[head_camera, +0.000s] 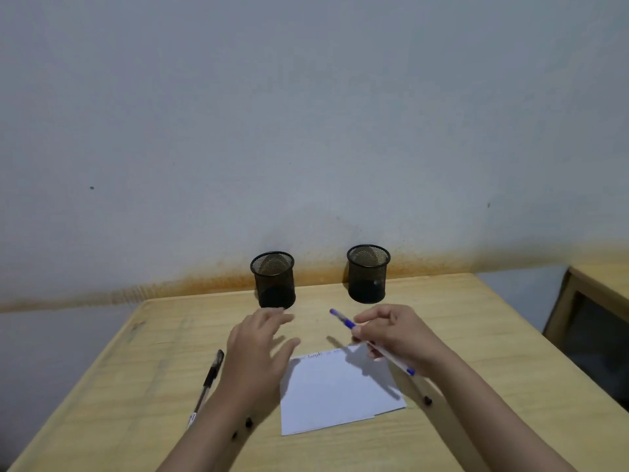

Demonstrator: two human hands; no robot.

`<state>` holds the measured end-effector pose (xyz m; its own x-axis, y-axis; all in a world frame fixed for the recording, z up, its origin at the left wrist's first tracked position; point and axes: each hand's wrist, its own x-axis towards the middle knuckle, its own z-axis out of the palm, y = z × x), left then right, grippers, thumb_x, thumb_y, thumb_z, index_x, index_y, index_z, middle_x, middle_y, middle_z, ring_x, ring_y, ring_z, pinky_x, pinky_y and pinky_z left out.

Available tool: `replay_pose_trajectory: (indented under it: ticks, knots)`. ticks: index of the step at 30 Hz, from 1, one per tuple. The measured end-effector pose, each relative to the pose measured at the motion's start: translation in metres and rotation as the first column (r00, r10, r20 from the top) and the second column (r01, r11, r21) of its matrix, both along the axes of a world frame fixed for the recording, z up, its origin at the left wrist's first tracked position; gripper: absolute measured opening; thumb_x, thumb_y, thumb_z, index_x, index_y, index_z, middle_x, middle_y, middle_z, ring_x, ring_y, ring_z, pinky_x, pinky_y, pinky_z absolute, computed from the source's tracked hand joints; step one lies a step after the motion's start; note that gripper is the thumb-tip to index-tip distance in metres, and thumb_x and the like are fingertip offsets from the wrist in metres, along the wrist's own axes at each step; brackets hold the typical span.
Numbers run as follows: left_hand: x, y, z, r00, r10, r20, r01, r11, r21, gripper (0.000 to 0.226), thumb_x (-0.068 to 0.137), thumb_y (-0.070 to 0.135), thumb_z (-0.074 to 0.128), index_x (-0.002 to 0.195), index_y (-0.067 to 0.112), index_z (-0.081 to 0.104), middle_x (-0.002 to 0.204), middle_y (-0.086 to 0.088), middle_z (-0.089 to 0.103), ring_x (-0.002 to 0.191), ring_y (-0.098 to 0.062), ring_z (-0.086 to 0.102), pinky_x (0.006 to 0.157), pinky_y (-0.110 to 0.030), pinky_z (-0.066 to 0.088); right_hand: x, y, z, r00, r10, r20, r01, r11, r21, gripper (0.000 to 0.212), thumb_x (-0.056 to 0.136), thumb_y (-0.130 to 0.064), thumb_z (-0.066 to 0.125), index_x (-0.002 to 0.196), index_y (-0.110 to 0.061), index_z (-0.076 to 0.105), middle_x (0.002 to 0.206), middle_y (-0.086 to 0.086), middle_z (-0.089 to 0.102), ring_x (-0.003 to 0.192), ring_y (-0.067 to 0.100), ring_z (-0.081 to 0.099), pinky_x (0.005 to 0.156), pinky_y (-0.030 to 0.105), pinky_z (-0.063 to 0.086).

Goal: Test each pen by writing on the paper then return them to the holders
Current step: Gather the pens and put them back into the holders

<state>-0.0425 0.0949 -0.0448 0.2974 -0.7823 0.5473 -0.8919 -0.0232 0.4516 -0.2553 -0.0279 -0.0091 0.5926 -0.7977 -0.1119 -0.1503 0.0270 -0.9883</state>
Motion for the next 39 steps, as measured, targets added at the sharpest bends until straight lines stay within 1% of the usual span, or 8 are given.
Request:
replay_pose_trajectory:
  ticks: [4, 6, 10, 17, 29, 33, 37, 39]
  knots:
    - [0.018, 0.019, -0.012, 0.912, 0.411, -0.002, -0.391, 0.869, 0.302, 0.070, 0.078, 0.065, 0.049, 0.132, 0.021, 0.044, 0.134, -0.006, 0.045, 0.124, -0.027, 0.041, 0.101, -0.046, 0.032, -0.030, -0.028, -0.012, 0.876, -0.379, -0.297, 0.185, 0.833, -0.521, 0.003, 0.080, -0.014, 0.070, 0.081, -0.012, 0.068, 0.069, 0.001, 0.065, 0.063, 0.017, 0.058, 0.059, 0.027, 0.044]
    - [0.024, 0.025, -0.014, 0.848, 0.530, 0.012, -0.476, 0.751, 0.457, 0.079, 0.077, 0.070, 0.048, 0.132, 0.013, 0.039, 0.132, -0.013, 0.044, 0.123, -0.032, 0.040, 0.097, -0.046, 0.036, -0.040, -0.034, -0.020, 0.821, -0.448, -0.354, 0.170, 0.784, -0.597, 0.003, 0.082, -0.015, 0.067, 0.084, -0.013, 0.068, 0.072, 0.001, 0.064, 0.068, 0.017, 0.060, 0.058, 0.027, 0.044]
    - [0.026, 0.027, -0.013, 0.804, 0.588, -0.085, -0.448, 0.694, 0.564, 0.074, 0.075, 0.075, 0.043, 0.111, 0.010, 0.042, 0.120, -0.014, 0.046, 0.115, -0.033, 0.041, 0.086, -0.043, 0.041, -0.046, -0.030, -0.043, 0.787, -0.455, -0.417, 0.166, 0.807, -0.567, 0.005, 0.085, -0.018, 0.063, 0.082, -0.015, 0.066, 0.072, 0.001, 0.064, 0.068, 0.015, 0.059, 0.059, 0.031, 0.047]
    - [0.016, 0.019, -0.011, 0.823, 0.569, -0.004, -0.448, 0.654, 0.610, 0.077, 0.072, 0.072, 0.054, 0.117, 0.011, 0.039, 0.123, -0.011, 0.041, 0.118, -0.031, 0.038, 0.086, -0.039, 0.041, -0.031, -0.024, -0.052, 0.727, -0.476, -0.494, 0.133, 0.804, -0.579, 0.039, 0.078, -0.056, 0.064, 0.084, -0.017, 0.060, 0.073, 0.000, 0.066, 0.067, 0.014, 0.061, 0.058, 0.030, 0.046]
    - [0.022, 0.005, -0.020, 0.872, 0.476, -0.112, -0.340, 0.754, 0.562, 0.001, 0.089, 0.013, 0.043, 0.088, 0.012, 0.043, 0.094, -0.008, 0.042, 0.084, -0.028, 0.051, 0.064, -0.032, 0.040, -0.005, -0.039, -0.043, 0.605, -0.353, -0.714, -0.065, 0.872, -0.486, 0.014, 0.085, -0.020, 0.060, 0.086, -0.011, 0.050, 0.077, 0.002, 0.051, 0.073, 0.019, 0.052, 0.052, 0.025, 0.036]
    - [0.027, 0.000, -0.008, 0.834, 0.445, -0.325, -0.225, 0.814, 0.536, 0.005, 0.092, 0.013, 0.046, 0.093, 0.008, 0.047, 0.087, -0.006, 0.053, 0.075, -0.018, 0.052, 0.058, -0.027, 0.040, -0.006, -0.049, -0.039, 0.699, -0.323, -0.638, 0.057, 0.915, -0.400, 0.016, 0.081, -0.018, 0.068, 0.090, -0.005, 0.064, 0.080, 0.007, 0.062, 0.069, 0.016, 0.057, 0.058, 0.027, 0.043]
    - [0.033, -0.012, 0.025, 0.579, 0.243, -0.778, -0.056, 0.964, 0.260, 0.008, 0.095, 0.002, 0.044, 0.096, 0.002, 0.052, 0.083, -0.014, 0.067, 0.070, -0.023, 0.066, 0.058, -0.032, 0.055, -0.010, -0.062, 0.001, 0.930, -0.281, -0.235, 0.272, 0.960, -0.072, 0.013, 0.087, -0.008, 0.065, 0.094, 0.003, 0.064, 0.069, 0.011, 0.055, 0.059, 0.021, 0.053, 0.053, 0.030, 0.051]
    - [0.039, -0.025, 0.047, 0.620, 0.133, -0.773, -0.046, 0.990, 0.133, 0.011, 0.095, 0.002, 0.044, 0.097, 0.001, 0.055, 0.082, -0.011, 0.071, 0.069, -0.016, 0.068, 0.059, -0.028, 0.052, -0.004, -0.071, 0.030, 0.958, -0.287, -0.005, 0.286, 0.954, 0.090, 0.010, 0.093, -0.004, 0.056, 0.100, 0.000, 0.061, 0.072, 0.011, 0.057, 0.065, 0.021, 0.057, 0.062, 0.036, 0.053]
